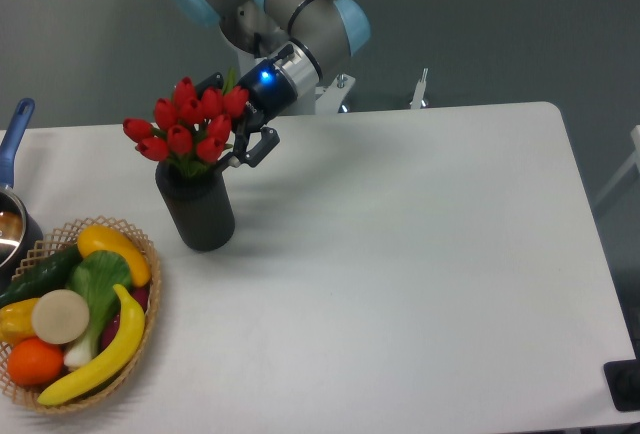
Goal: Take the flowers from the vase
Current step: 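Lower the open gripper onto the tulip stems just above the vase rim, then close the gripper around the tulip stems, then lift the gripped tulips straight up out of the black vase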
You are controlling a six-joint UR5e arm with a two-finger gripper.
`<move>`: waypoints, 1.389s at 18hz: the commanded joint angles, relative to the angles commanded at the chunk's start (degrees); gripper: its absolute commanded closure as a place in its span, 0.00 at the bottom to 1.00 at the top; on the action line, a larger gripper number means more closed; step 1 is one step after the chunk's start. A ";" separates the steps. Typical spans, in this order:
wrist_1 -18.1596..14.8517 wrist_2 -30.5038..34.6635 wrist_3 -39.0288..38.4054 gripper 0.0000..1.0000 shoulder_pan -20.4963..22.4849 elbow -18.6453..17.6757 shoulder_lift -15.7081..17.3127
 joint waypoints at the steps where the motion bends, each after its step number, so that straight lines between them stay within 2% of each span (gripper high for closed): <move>1: 0.09 0.09 0.09 0.63 -0.35 0.00 -0.26; 2: 0.00 0.00 0.00 0.81 -0.44 0.00 -0.27; 3: 0.09 0.00 0.00 0.94 -0.44 0.09 -0.18; 4: 0.00 0.00 0.00 0.99 -0.44 0.17 -0.18; 9: 0.00 0.00 -2.10 1.00 -0.44 1.75 0.17; 15: 0.00 -0.09 -13.96 1.00 -0.44 4.83 2.63; 19: 0.00 -0.44 -17.92 1.00 -0.35 6.94 3.86; 25: -0.09 -0.26 -26.44 1.00 -0.09 13.96 2.99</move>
